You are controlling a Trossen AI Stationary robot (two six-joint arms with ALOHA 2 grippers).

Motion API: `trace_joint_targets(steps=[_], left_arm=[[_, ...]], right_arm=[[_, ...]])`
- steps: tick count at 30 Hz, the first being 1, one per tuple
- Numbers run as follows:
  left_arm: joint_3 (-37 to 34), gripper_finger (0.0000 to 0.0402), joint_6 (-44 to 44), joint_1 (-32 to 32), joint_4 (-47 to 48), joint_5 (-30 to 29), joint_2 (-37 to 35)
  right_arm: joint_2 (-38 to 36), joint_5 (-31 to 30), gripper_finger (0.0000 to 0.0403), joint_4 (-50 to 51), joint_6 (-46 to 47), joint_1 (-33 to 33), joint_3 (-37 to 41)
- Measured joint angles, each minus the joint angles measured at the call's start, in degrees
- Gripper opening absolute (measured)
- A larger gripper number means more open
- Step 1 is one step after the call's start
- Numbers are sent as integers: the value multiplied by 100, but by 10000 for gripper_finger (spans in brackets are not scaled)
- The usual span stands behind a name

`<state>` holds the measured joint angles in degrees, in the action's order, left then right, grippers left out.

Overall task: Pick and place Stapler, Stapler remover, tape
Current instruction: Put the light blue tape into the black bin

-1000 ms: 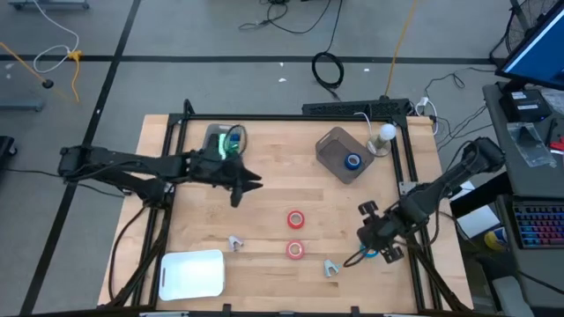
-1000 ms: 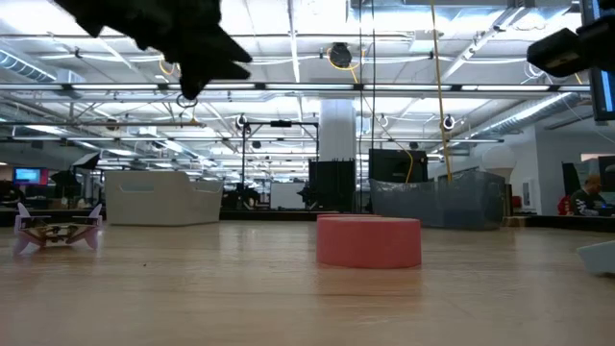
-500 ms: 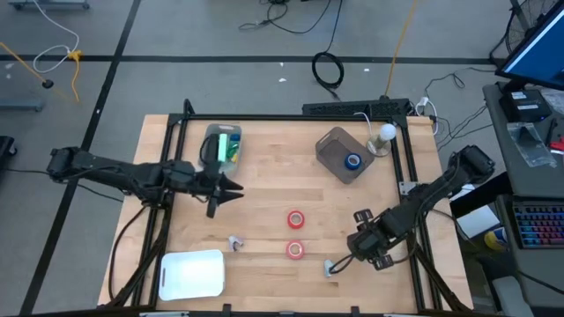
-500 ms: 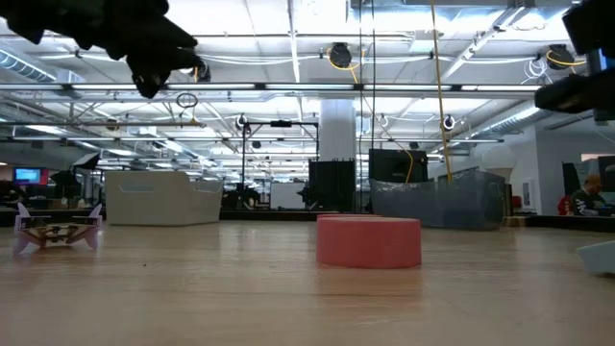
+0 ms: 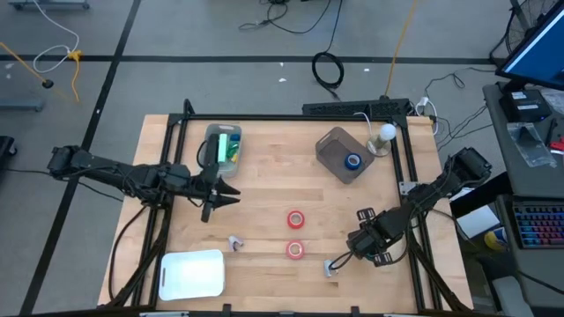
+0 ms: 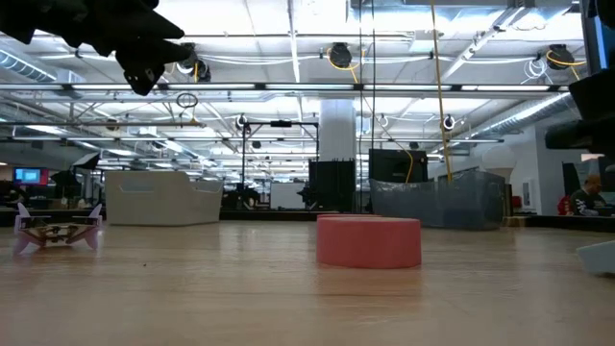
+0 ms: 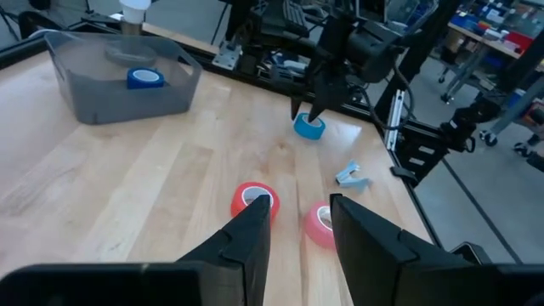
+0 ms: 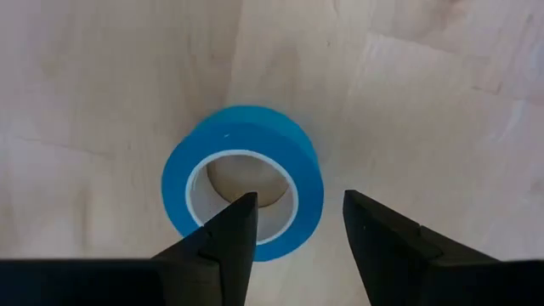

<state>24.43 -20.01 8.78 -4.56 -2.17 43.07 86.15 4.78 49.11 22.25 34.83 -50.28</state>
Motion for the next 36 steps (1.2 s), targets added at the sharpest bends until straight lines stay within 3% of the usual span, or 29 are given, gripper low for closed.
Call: trace_joint_targets(steps=[7,18,28,33,36], left_arm=[[0,127,2,85,2,2,2],[0,127,7,89,4,4,2],[0,127,9,89,7,8,2],[0,127,20,89,7,10,2],[0,127,44,89,7,10,4]], right_arm=[[-2,7,130,-88,413,0,190],[-24,40,30,-108,579,0,203],[-575,439,30,-407,1059,-279,-297],[-1166,347,29,-1687,1681,-684,-441],[-1482,-224,29,-2576,1892,-908,-441]])
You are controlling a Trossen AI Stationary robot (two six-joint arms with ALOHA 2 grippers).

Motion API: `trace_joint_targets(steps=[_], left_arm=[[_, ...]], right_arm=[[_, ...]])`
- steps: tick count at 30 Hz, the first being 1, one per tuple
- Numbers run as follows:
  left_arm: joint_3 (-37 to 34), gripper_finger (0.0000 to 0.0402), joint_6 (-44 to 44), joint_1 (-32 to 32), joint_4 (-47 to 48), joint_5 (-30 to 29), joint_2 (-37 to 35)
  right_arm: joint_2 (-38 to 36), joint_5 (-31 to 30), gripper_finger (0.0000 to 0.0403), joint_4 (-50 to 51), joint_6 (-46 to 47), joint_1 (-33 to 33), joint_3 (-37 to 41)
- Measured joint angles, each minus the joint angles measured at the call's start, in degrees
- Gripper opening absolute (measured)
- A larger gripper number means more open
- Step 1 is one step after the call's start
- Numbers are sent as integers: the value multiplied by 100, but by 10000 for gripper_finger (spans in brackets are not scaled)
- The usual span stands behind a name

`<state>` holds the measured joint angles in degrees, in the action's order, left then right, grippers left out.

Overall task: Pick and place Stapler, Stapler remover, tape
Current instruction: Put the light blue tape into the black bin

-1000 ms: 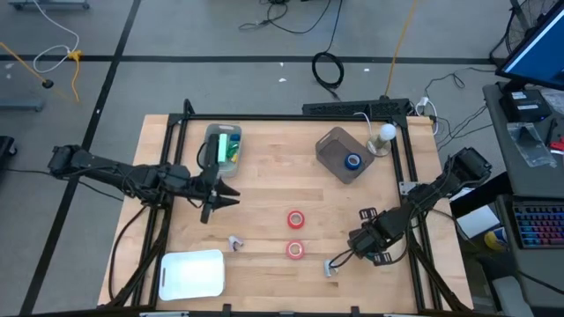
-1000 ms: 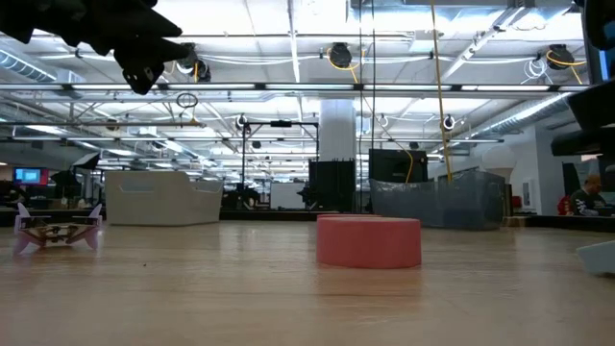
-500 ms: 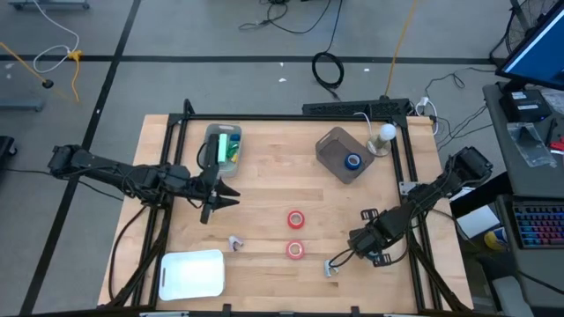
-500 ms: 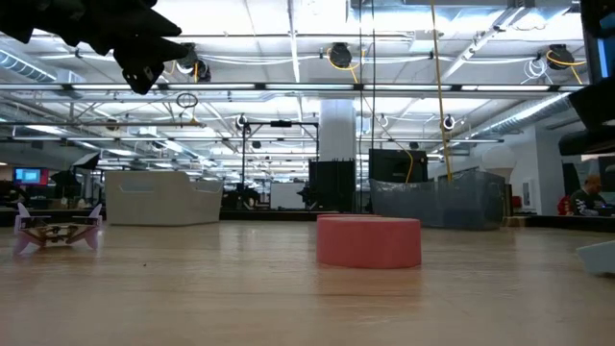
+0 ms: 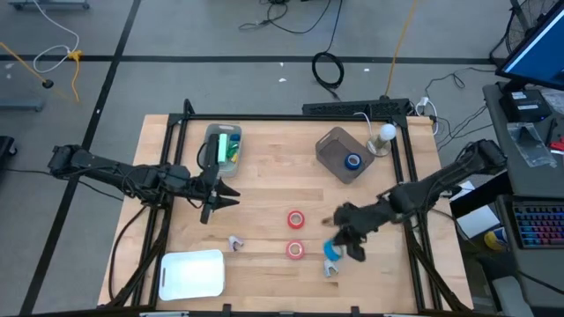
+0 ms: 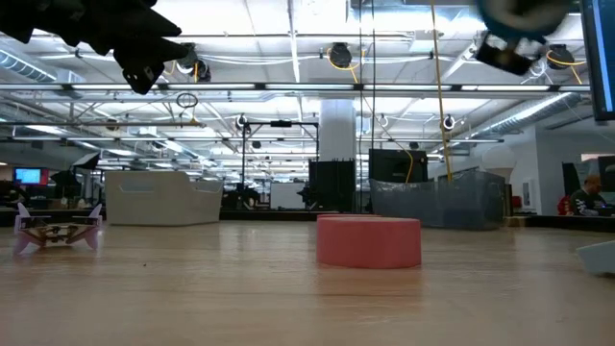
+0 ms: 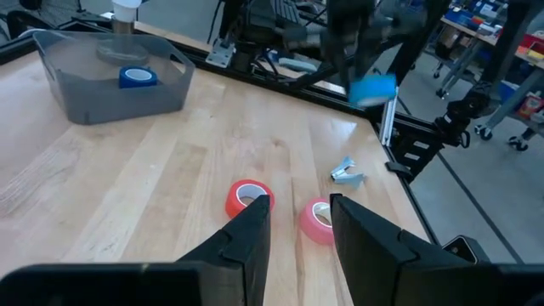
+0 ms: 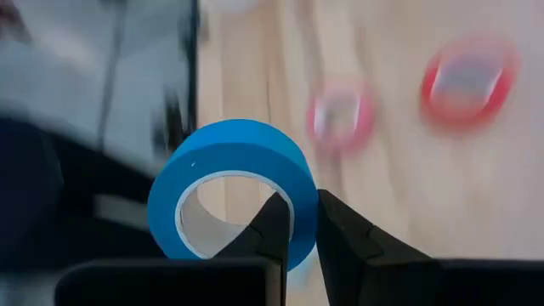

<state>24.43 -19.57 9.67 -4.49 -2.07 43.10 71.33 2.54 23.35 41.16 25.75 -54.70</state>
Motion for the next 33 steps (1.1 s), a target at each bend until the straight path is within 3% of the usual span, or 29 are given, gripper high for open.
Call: trace_joint_targets(steps=[5,11,15,25,30,33], left_arm=[[0,127,48,0,2,27,1],[0,127,109,0,1,52,1],[0,127,110,0,0,53,1],[0,127,69,0,0,52,1],[0,127,-63,0,0,50,1],[0,127,-66,0,-3,50,1]], right_arm=[[-357,-1327,30,-751,-360,-441,0],[-561,-2975,31,-894,-1505,-1086,0],[-614,-3543,31,-856,-2309,-1662,0],[-606,-3533,30,-405,-3737,-3447,0],[-513,-2824,31,-2,-4058,-4256,0],[-376,-2742,31,379,-4343,-4609,2]])
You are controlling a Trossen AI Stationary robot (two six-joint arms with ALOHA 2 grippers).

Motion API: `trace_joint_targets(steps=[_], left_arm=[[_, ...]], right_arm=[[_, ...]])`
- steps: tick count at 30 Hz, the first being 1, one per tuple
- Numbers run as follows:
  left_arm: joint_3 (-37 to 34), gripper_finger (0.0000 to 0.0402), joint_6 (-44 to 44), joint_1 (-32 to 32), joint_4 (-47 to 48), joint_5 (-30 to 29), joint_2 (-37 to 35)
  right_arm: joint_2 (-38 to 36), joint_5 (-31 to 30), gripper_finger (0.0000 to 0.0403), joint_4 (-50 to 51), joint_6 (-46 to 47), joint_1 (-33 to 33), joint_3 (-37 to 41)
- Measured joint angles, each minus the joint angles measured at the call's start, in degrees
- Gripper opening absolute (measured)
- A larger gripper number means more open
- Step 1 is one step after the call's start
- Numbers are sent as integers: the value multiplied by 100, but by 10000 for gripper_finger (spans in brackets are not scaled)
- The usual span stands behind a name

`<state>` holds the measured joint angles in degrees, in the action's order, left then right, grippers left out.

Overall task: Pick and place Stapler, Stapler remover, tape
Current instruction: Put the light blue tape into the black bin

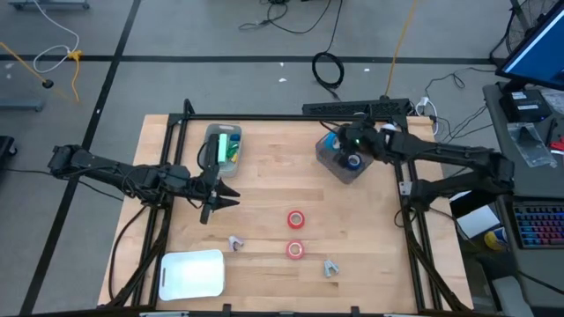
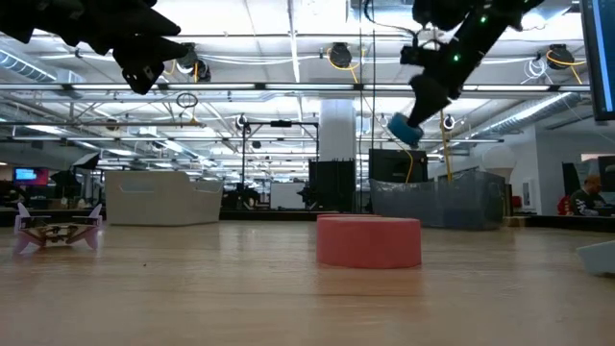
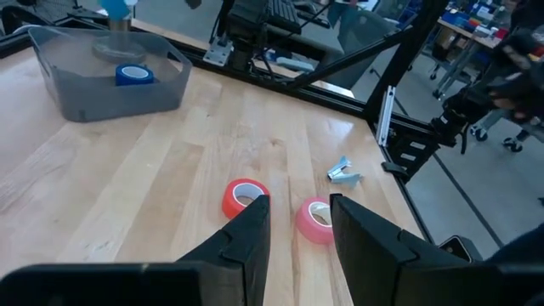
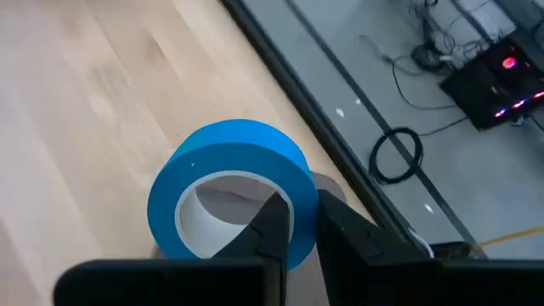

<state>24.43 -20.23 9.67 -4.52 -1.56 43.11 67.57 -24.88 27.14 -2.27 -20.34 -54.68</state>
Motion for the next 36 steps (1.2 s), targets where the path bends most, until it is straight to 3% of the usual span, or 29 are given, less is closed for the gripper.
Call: trace_joint_targets(steps=[15,25,36], left_arm=[[0,127,20,-4,-3,-50,0],[0,127,2,-4,-3,-52,0],[0,127,-10,-4,-3,-53,0]], right_arm=[[983,1026,31,359,-1528,-946,-2],[1761,1018,33,299,-2493,-1342,-2],[1884,1014,35,-152,-2854,-1383,-2]])
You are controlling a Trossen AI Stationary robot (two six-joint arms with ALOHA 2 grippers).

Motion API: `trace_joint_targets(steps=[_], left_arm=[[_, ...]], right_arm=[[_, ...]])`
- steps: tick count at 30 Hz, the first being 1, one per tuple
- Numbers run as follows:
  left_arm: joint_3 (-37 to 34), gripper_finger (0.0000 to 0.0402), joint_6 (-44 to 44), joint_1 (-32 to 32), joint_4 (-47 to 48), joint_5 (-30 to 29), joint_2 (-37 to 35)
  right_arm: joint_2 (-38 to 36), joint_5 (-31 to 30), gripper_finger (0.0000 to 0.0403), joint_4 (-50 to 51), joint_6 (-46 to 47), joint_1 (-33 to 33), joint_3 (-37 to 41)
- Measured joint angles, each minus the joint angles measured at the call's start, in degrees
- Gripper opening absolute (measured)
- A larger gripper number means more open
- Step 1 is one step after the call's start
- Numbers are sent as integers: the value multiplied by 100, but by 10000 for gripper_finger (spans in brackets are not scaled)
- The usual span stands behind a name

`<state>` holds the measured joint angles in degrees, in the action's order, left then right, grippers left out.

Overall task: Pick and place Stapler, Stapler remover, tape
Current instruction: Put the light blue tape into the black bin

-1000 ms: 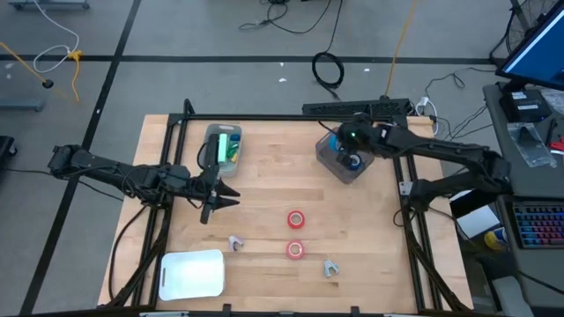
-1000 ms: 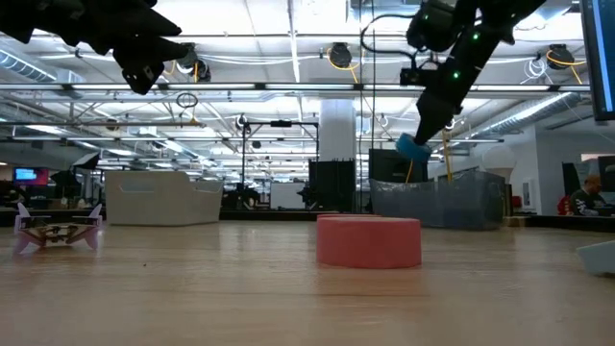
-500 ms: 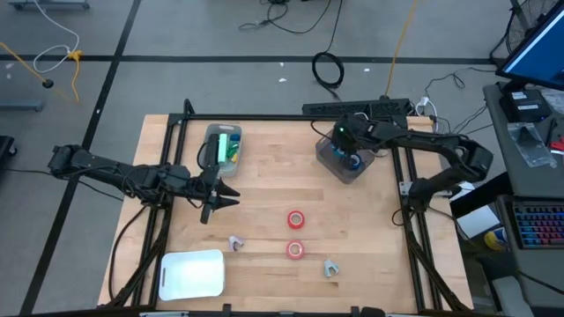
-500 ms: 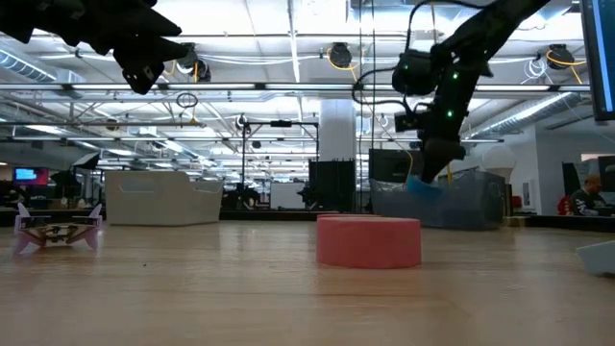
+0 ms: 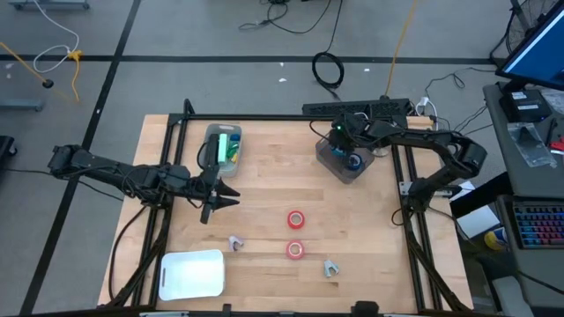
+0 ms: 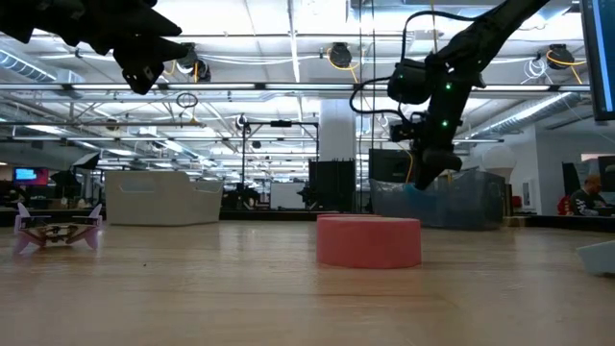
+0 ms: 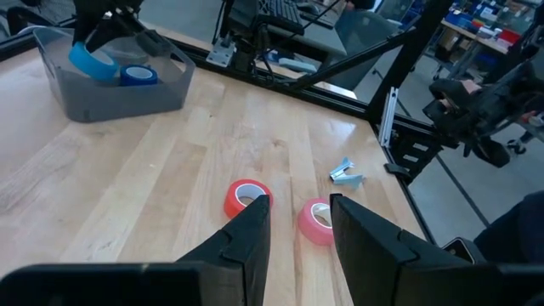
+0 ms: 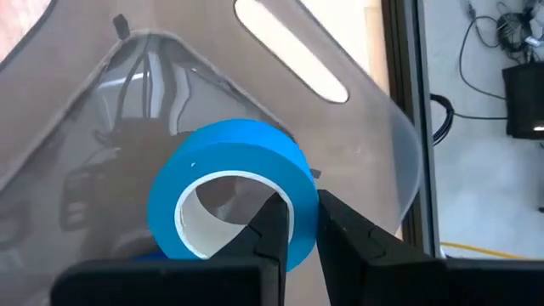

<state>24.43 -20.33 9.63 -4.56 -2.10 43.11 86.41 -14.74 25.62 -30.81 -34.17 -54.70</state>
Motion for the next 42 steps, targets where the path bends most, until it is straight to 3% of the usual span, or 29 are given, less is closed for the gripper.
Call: trace_joint_targets(steps=[33,42], left_arm=[[0,127,-117,0,0,-1,0],[0,127,-115,0,0,-1,0]], right_arm=[[252,419,39,34,-490,-236,0],[254,410,76,36,-517,-236,0]])
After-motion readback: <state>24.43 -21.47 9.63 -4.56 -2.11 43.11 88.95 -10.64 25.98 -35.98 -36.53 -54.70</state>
